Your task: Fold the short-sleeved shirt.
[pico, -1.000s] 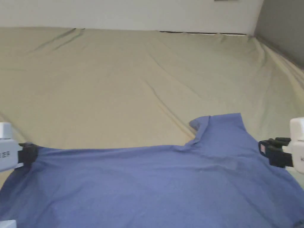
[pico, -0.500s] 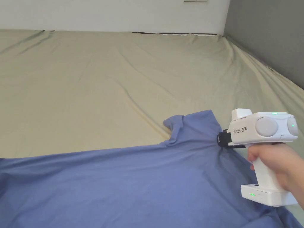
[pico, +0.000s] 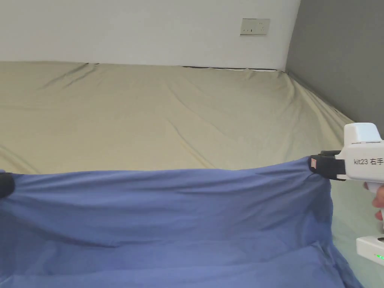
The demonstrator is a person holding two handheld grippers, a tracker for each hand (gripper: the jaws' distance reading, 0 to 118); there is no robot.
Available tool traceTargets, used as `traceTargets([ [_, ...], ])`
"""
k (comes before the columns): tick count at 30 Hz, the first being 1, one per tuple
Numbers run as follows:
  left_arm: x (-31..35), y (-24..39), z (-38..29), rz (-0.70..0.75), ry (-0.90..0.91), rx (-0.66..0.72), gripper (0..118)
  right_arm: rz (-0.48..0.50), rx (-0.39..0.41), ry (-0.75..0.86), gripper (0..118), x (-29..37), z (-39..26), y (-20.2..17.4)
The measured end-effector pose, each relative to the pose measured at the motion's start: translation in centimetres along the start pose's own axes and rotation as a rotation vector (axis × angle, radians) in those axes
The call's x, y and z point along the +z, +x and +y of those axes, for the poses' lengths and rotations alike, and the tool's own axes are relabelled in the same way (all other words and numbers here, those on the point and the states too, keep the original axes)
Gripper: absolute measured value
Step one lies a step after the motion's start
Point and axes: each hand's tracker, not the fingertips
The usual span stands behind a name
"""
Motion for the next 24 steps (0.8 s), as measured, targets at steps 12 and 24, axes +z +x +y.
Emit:
traceTargets([
  [12,5.7,-1.2,-12.6,-0.018,-0.207,-0.029,1,-0.023,0.089,-0.180,0,7.8,-15.4,-2.6],
  [24,3.0,-2.7,-16.5,0.049,-0.315,-0.076,1,-0.099,0.032,-0.263,1,4.5,-20.0,-0.3],
])
